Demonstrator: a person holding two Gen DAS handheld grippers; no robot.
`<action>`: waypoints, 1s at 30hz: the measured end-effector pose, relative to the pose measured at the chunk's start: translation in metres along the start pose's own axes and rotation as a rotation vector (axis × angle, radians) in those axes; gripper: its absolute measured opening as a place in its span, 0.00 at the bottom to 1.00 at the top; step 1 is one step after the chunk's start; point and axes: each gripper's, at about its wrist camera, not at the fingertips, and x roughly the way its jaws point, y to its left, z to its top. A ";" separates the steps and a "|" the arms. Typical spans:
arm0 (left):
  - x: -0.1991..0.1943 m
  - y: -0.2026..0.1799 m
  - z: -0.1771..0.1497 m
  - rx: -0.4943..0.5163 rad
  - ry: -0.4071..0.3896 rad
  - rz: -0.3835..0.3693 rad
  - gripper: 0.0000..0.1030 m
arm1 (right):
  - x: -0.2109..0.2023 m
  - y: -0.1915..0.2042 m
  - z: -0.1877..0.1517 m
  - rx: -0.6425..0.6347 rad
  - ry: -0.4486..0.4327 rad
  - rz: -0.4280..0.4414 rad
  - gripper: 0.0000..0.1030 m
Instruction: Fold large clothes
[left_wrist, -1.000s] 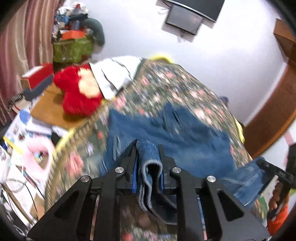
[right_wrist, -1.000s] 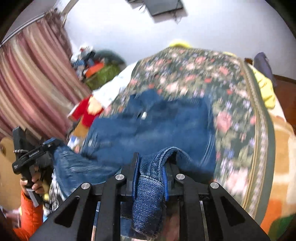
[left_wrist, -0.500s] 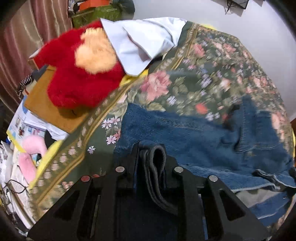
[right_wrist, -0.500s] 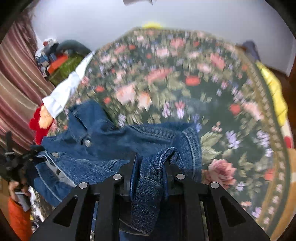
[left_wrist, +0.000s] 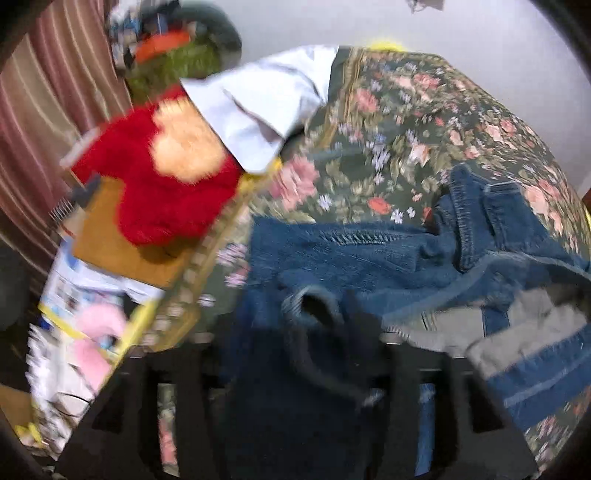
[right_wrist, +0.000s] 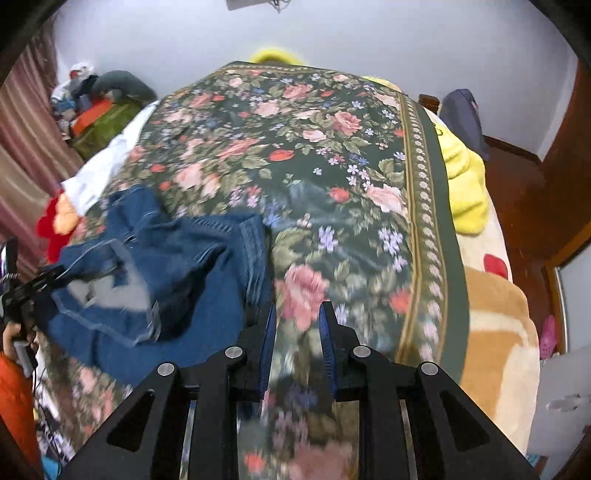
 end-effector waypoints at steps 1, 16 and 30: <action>-0.011 0.000 -0.001 0.016 -0.031 0.020 0.67 | -0.007 0.002 -0.003 -0.011 -0.010 0.003 0.18; -0.051 -0.087 -0.081 0.361 -0.056 -0.083 0.86 | 0.012 0.130 -0.052 -0.313 0.065 0.196 0.18; 0.020 -0.107 0.007 0.344 -0.071 -0.030 0.86 | 0.089 0.138 0.029 -0.301 0.024 0.127 0.18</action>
